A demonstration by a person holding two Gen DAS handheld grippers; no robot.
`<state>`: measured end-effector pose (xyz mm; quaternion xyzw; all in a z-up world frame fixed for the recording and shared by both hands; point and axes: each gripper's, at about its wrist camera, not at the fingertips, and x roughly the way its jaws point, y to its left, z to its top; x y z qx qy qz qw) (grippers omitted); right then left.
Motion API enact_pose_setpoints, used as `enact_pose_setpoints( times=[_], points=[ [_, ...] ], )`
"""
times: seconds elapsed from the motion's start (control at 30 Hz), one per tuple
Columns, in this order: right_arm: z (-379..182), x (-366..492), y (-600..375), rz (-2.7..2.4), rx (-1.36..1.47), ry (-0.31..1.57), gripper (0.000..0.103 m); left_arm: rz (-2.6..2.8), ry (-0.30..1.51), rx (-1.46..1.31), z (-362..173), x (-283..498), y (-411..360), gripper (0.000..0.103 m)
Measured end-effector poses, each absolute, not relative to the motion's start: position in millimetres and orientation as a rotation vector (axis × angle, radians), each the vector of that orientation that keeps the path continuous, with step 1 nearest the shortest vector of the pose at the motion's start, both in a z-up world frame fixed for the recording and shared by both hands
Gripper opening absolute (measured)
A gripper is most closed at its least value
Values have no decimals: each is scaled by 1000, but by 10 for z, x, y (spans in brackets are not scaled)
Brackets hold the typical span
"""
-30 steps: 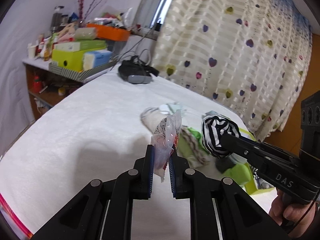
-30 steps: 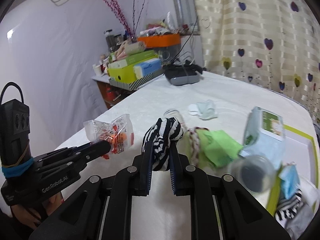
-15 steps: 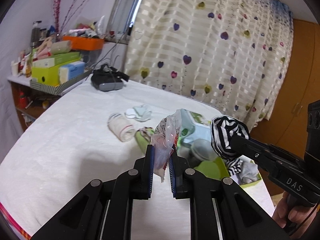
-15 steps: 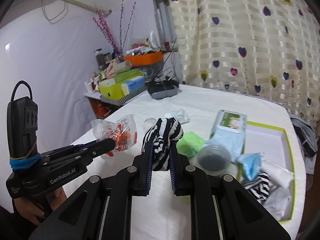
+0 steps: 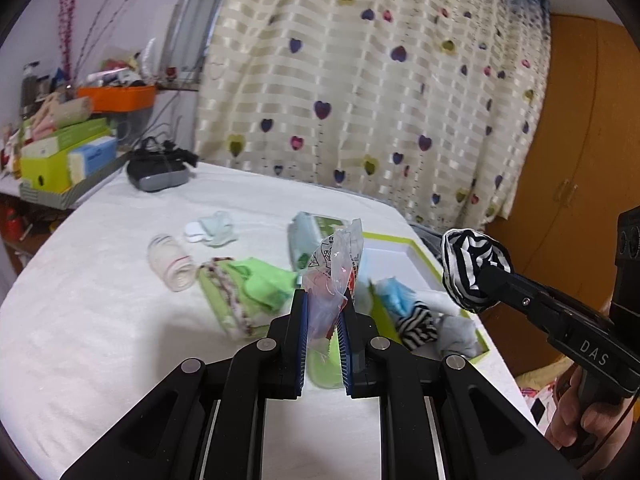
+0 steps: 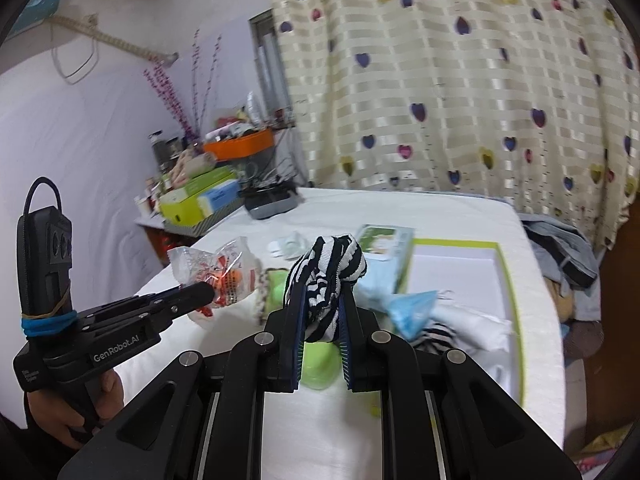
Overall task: Organize soft objects
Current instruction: 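Carry the bag and striped sock with both tools over the box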
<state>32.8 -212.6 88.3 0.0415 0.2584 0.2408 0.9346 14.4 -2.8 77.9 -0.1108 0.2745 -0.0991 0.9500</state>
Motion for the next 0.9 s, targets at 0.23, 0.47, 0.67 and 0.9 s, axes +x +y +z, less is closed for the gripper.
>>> enact_pose_setpoints(
  times=[0.23, 0.47, 0.67, 0.9],
  points=[
    [871, 329, -2444, 427, 114, 524, 16, -253, 568, -204, 786, 214, -296, 13],
    [786, 335, -2717, 374, 139, 538, 16, -296, 589, -180, 739, 266, -518, 13],
    [590, 357, -2934, 326, 159, 586, 16, -336, 623, -161, 652, 339, -724, 13],
    [343, 425, -3175, 276, 192, 648, 16, -376, 660, -138, 543, 425, -954, 13]
  ],
)
